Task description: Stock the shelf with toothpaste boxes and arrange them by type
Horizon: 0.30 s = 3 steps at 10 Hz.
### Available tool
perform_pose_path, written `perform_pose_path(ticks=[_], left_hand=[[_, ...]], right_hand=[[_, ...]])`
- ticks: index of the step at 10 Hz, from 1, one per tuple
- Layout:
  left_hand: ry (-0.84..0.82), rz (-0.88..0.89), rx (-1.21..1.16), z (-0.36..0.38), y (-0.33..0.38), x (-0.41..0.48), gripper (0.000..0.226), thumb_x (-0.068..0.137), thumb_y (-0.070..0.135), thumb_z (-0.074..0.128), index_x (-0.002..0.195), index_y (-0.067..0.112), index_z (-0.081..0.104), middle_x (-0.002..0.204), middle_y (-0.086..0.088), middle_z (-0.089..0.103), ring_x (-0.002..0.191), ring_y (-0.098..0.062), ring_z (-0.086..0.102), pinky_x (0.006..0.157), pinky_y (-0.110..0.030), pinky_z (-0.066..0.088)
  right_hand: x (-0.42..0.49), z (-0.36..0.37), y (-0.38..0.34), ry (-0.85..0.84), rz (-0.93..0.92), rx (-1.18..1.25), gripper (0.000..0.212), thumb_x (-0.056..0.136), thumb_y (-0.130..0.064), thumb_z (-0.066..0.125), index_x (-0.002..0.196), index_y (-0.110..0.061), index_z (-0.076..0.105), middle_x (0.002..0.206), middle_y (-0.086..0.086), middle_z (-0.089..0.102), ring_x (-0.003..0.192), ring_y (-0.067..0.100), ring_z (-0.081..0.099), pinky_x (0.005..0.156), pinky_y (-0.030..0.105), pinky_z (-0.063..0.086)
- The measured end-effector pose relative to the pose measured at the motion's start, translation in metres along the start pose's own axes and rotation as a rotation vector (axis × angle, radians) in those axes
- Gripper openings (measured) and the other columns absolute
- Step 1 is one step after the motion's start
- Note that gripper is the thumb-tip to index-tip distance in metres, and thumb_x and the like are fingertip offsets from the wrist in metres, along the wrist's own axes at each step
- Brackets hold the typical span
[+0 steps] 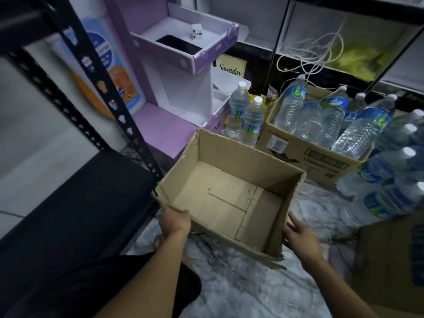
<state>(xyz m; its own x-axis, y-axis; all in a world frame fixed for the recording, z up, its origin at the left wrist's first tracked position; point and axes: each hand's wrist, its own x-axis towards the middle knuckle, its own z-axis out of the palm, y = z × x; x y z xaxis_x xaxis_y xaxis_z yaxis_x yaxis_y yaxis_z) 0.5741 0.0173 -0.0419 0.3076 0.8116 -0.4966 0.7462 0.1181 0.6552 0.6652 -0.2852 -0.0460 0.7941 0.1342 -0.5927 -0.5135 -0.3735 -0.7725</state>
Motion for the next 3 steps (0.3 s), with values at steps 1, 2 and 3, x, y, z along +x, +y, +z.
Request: perform_pose_path(ticks=[1,2,3], left_hand=[[-0.028,0.017,0.008,-0.002,-0.001,0.006,0.08,0.087,0.008,0.062,0.155,0.025,0.023,0.129,-0.014,0.063,0.109,-0.034,0.062,0.097,-0.039,0.051],[-0.083,0.022,0.113,-0.012,0.004,0.008,0.088,0.09,0.013,0.064,0.158,0.017,0.009,0.13,-0.016,0.062,0.113,-0.034,0.06,0.095,-0.035,0.05],[-0.153,0.04,0.075,-0.015,0.003,0.008,0.096,0.087,0.019,0.066,0.158,0.024,0.002,0.138,-0.01,0.057,0.115,-0.03,0.059,0.101,-0.037,0.049]], right_hand=[[0.008,0.015,0.001,0.016,-0.053,-0.166,0.058,0.094,-0.032,0.06,0.147,-0.037,0.038,0.129,-0.001,0.065,0.104,0.02,0.068,0.087,0.052,0.056],[0.004,0.01,-0.011,-0.016,-0.009,-0.333,0.05,0.095,-0.029,0.06,0.143,-0.031,0.045,0.121,0.004,0.068,0.092,0.021,0.069,0.079,0.047,0.058],[-0.011,0.002,-0.054,0.127,-0.153,-0.731,0.053,0.092,-0.037,0.062,0.138,-0.016,0.046,0.107,0.007,0.067,0.09,0.026,0.066,0.074,0.042,0.056]])
